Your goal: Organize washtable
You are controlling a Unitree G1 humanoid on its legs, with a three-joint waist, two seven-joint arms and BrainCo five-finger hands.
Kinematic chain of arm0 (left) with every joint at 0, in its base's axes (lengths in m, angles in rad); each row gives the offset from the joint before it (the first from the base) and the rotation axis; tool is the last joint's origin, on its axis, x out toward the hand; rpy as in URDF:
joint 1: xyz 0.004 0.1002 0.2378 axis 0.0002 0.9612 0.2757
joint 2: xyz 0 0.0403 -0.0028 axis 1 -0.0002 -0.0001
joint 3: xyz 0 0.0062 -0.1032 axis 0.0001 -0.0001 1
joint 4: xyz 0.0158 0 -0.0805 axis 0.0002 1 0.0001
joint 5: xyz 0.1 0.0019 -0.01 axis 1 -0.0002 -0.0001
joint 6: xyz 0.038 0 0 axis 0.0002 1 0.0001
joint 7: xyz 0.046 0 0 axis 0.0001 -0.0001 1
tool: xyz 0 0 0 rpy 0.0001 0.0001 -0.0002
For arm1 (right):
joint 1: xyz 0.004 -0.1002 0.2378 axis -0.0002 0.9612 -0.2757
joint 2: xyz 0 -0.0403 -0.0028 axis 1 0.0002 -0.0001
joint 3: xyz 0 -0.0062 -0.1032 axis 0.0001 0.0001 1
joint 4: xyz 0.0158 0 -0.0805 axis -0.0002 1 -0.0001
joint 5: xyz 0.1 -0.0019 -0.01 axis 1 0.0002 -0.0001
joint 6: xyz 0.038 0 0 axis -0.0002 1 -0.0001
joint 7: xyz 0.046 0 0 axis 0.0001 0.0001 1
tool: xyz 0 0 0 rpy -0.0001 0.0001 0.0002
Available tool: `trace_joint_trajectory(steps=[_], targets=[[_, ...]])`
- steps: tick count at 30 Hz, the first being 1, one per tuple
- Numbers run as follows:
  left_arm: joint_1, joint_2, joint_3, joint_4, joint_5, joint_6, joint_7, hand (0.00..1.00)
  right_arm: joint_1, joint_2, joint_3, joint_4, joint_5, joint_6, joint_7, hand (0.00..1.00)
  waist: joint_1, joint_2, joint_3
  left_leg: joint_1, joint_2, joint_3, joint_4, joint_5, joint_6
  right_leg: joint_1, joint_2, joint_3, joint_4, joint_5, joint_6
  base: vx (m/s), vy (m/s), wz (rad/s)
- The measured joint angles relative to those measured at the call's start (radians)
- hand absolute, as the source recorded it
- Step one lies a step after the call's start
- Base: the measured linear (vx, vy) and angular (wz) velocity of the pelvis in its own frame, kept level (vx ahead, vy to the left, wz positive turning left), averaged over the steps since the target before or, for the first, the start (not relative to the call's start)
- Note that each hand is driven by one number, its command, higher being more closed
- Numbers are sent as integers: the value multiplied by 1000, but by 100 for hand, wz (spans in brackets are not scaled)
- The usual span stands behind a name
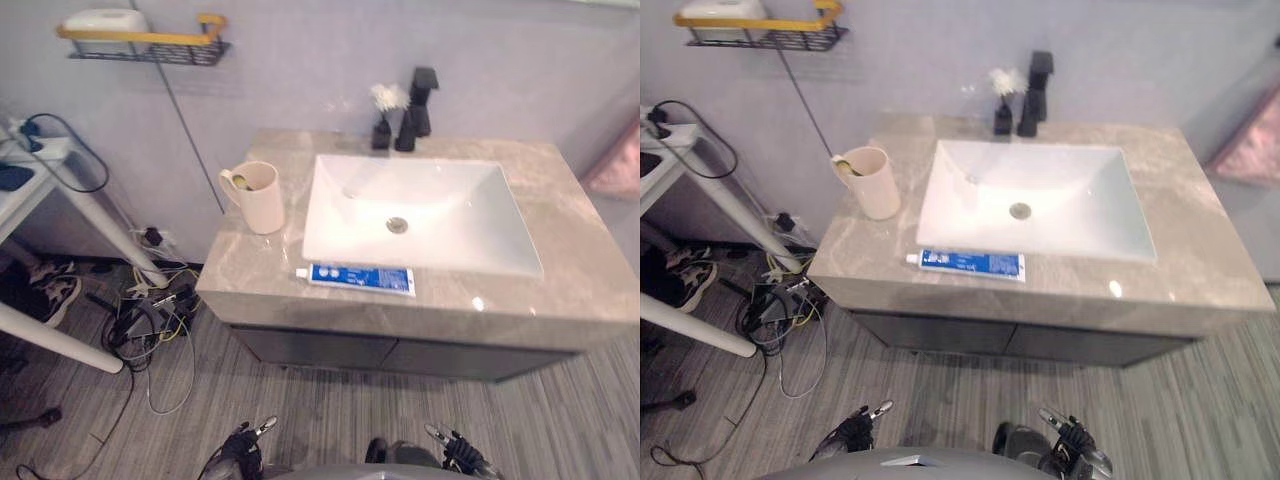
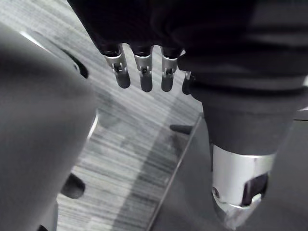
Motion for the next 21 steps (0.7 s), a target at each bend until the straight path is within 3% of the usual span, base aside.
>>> trace_joint_trajectory(steps=[1, 2, 4, 6, 7, 8, 9, 11, 13, 21], targets=[[-1, 0, 15, -4, -6, -1, 0, 0, 1, -2, 26, 1, 0, -2, 0, 0, 10, -2, 0, -68, -5, 6, 154, 42, -22, 39, 8, -2, -27, 5, -13, 83, -35, 1], [-1, 0, 17, -4, -6, -1, 0, 0, 0, -6, 39, 2, 1, -3, 0, 0, 17, -8, 3, -111, -6, 27, 238, 28, -23, 63, 9, 0, -51, 9, -20, 30, 36, -18], [-1, 1, 9, -4, -7, -1, 0, 0, 0, -8, 55, 3, 2, -2, 0, 0, 12, -8, 6, -163, -6, 129, 255, -61, 4, 113, -2, 3, -79, 9, -20, -80, 167, -10], [-1, 1, -4, -4, -6, -1, 0, 0, 2, -8, 58, 2, 2, -2, 0, 0, -1, -7, 3, -170, -9, 226, 70, -85, 23, 149, -22, 4, -111, 17, -6, -335, 229, -3], [1, -2, -16, -3, -6, 0, 0, 0, 2, -15, 61, 0, 3, -3, 0, 0, -8, 7, -3, -163, -17, 239, -121, -35, 36, 158, -18, 3, -135, 23, 10, -413, 269, -15], [0, -7, -13, -2, -15, 1, -1, 0, 2, -28, 63, 2, 3, -1, -3, 0, -3, 18, -9, -169, -26, 229, -225, 37, 18, 153, -15, 14, -137, 20, 31, -235, 230, -12], [1, 2, -16, -1, -15, 1, 2, 0, 4, -20, 66, 2, 3, 2, -2, 0, -6, 9, -18, -157, -42, 229, -244, 46, 25, 152, -27, 22, -136, 24, 38, 24, 164, -9], [-2, 34, -34, 2, -15, 7, 2, 0, 14, 3, 61, 2, 3, 4, -1, 0, -11, -34, -18, -125, -82, 250, -302, 65, 40, 145, -72, 33, -131, 21, 52, 180, 95, -2], [-6, 50, -57, 10, -14, 11, 1, 0, 18, 10, 60, 3, 3, 6, 0, 0, -12, -49, -23, -106, -104, 267, -329, 71, 49, 146, -85, 48, -135, 27, 62, 130, 83, -15], [-6, 55, -73, 40, -4, 10, -1, 0, 31, 10, -32, 11, -7, 10, 6, 0, -28, -42, -28, 4, -145, 308, -462, 123, 73, 187, -119, 84, -168, 44, 90, 30, 41, -11]])
